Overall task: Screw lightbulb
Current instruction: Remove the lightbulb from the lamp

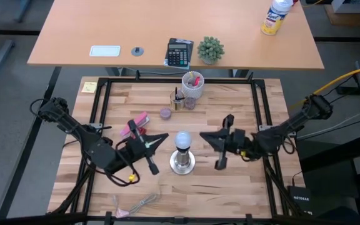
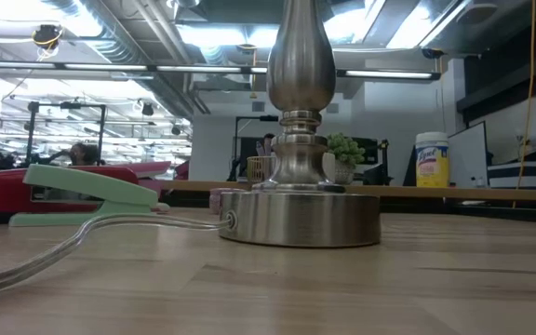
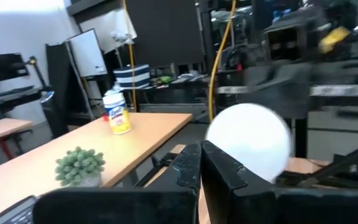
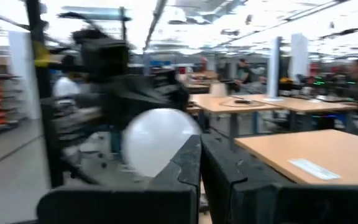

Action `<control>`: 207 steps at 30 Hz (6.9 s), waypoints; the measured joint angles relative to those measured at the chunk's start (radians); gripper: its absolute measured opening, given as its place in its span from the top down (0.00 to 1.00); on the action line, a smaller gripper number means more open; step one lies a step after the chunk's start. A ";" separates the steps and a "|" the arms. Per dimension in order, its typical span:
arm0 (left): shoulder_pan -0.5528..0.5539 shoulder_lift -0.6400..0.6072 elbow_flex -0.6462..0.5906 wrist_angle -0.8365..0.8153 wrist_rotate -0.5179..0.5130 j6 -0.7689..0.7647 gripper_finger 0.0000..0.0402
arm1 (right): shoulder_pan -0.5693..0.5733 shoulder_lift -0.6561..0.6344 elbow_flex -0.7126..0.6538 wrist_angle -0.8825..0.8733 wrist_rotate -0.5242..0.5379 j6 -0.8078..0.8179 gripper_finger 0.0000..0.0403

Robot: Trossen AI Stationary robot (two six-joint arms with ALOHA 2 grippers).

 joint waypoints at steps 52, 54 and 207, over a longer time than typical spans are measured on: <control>0.033 0.000 0.000 -0.133 0.183 -0.223 0.99 | -0.132 0.093 0.000 0.006 -0.117 0.106 0.96; 0.032 0.000 0.000 -0.134 0.182 -0.225 0.99 | -0.138 0.092 0.000 -0.001 -0.118 0.107 0.96; 0.031 0.000 0.000 -0.109 0.224 -0.209 0.99 | -0.105 0.086 0.000 0.028 -0.094 0.063 0.96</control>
